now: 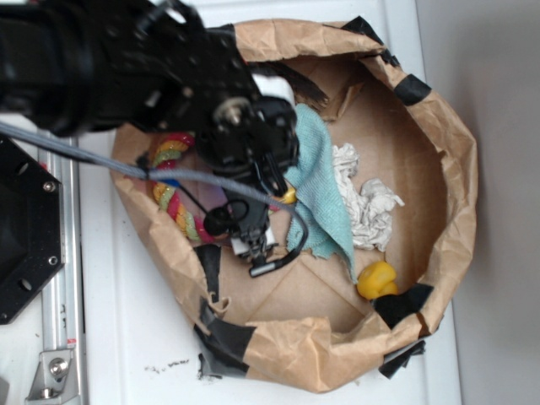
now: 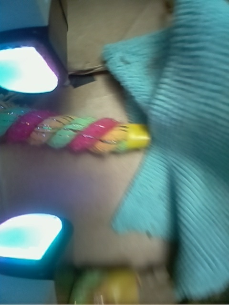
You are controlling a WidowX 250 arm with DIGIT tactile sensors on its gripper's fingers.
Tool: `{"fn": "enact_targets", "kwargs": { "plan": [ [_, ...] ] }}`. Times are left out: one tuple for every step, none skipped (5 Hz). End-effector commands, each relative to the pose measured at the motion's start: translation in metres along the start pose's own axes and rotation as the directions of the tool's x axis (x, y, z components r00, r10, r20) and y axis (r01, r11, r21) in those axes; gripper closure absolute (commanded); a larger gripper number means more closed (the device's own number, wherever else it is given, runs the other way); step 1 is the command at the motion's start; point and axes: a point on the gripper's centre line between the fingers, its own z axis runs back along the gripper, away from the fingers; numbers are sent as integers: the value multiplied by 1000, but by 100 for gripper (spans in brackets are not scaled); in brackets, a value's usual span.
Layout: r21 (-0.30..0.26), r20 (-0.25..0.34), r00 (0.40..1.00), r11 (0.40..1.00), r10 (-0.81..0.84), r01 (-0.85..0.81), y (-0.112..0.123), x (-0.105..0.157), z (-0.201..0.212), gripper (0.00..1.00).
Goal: Grab the multicolored rope.
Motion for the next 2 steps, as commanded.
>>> {"fn": "enact_targets", "kwargs": {
  "plan": [
    [44, -99, 985, 988, -142, 147, 5, -35, -7, 0],
    [13, -123, 981, 988, -152, 154, 7, -39, 0, 0]
  ]
}}
